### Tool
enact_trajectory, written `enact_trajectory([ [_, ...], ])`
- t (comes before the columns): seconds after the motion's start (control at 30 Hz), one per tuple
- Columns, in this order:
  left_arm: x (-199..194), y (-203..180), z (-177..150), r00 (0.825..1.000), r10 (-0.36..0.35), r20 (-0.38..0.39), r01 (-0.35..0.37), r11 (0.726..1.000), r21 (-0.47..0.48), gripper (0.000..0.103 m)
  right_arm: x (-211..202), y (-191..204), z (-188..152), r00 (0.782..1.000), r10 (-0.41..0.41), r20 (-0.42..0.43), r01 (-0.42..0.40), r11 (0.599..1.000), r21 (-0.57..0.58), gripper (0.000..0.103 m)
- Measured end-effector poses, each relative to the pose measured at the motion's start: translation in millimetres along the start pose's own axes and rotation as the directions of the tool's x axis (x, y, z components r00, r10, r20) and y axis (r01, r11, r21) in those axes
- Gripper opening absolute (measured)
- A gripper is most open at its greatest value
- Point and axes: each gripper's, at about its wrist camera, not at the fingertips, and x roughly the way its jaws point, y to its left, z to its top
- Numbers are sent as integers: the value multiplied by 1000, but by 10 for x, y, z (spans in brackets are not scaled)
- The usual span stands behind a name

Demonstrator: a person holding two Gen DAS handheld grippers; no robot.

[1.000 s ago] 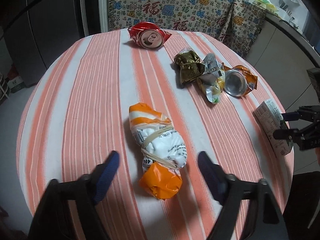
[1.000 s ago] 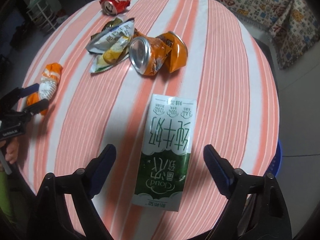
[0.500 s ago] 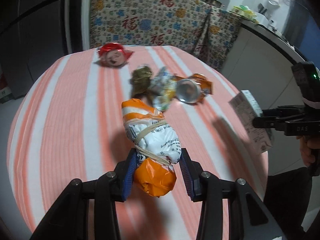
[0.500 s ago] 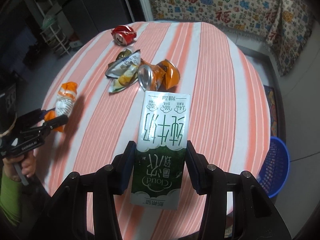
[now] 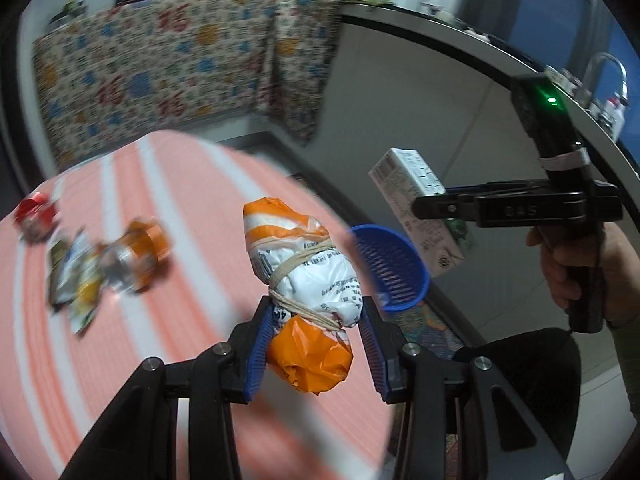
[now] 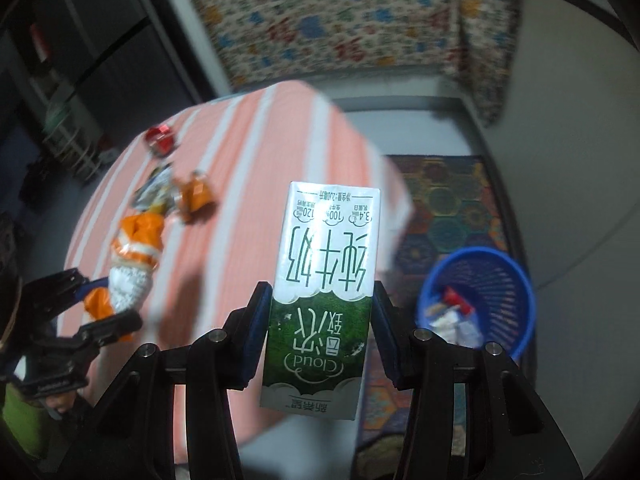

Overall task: Collect trash
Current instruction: 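Carry both items over the blue wastebasket and open both tools to drop them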

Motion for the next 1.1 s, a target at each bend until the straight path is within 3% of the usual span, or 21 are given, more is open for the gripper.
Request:
enact_trajectory([
  [0.23,807,-717,567,991,-128,-45,130,991,42,43,-131,-1115,-35,993,-117,14,114,983,141,50],
  [0.37,1374,-1005,819,985,-148,-84,153,987,52,43,-80,-1618,-103,991,-130,23,122,970,208,50],
  [0.6,2299,-1341,978,980,-114,-164,133,986,105,43,222,-2297,-236,996,-93,17,83,947,311,50],
  [0.83,2936,-1421,924,974,-69,-214,103,983,151,46,529,-2721,-326,998,-50,34,32,922,386,50],
  [0.87,3029,-1417,916,974,-65,-216,100,983,154,50,570,-2757,-343,999,-39,35,22,919,393,53],
  [0.9,3098,-1413,903,974,-55,-221,91,984,155,62,614,-2791,-366,999,-33,33,17,915,403,53],
  [0.93,3181,-1396,897,973,-28,-228,64,986,155,65,659,-2833,-384,999,-27,41,7,908,419,63],
  [0.97,3244,-1373,898,973,1,-232,35,988,152,65,688,-2876,-404,998,-29,49,5,899,437,76],
  [1.03,3242,-1355,929,974,20,-227,12,990,137,65,707,-2926,-430,997,-51,63,15,883,470,77],
  [1.1,3016,-1334,995,984,-9,-178,30,993,117,65,600,-2921,-467,992,-84,90,30,875,483,77],
])
